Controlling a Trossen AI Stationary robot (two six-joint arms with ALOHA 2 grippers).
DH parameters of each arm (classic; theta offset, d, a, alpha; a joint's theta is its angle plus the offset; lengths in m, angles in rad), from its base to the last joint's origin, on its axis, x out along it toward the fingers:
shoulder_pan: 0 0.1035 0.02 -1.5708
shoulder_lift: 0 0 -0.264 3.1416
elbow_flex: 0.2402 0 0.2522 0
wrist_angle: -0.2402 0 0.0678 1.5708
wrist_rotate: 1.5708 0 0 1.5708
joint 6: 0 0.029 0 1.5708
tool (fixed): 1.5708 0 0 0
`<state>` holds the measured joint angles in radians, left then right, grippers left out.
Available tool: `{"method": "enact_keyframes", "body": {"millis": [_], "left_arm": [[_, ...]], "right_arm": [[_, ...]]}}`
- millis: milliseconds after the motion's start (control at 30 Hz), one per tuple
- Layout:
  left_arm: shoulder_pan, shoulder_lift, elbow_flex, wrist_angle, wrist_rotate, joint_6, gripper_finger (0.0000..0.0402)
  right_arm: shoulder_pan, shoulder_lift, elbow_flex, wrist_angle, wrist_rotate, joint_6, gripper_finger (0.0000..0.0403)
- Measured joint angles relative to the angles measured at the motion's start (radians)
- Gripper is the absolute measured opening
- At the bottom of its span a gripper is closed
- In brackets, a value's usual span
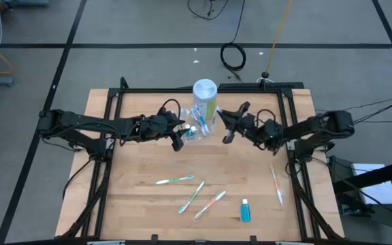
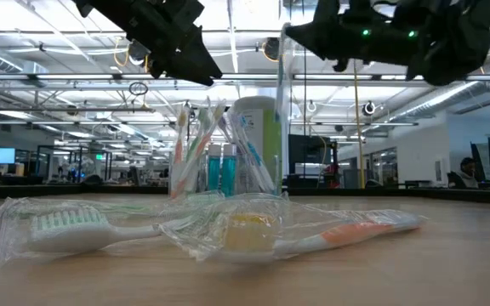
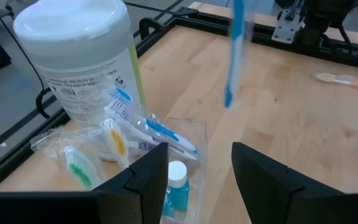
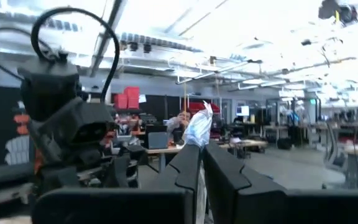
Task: Pick & Place toothbrushing station
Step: Put the blue toothbrush into the transparent organizer
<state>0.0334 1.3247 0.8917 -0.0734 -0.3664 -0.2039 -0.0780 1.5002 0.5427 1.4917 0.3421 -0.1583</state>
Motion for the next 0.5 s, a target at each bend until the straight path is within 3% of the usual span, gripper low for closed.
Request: {"method": "enact_keyframes", "body": {"millis": [133,500], "left_arm": [[0.000,0.000,0.000,-0.006,0.000,-0.007,0.0182],[0.000,0.000,0.000,-0.023,0.001,-0.011,0.0182]], "right_arm": [[-0.045,0.097,0.076,-0.001,-0.060,-0.022,0.0010],[-0.092,0.307,0.118,-0.061,-0.002,0.060,0.0010]]}}
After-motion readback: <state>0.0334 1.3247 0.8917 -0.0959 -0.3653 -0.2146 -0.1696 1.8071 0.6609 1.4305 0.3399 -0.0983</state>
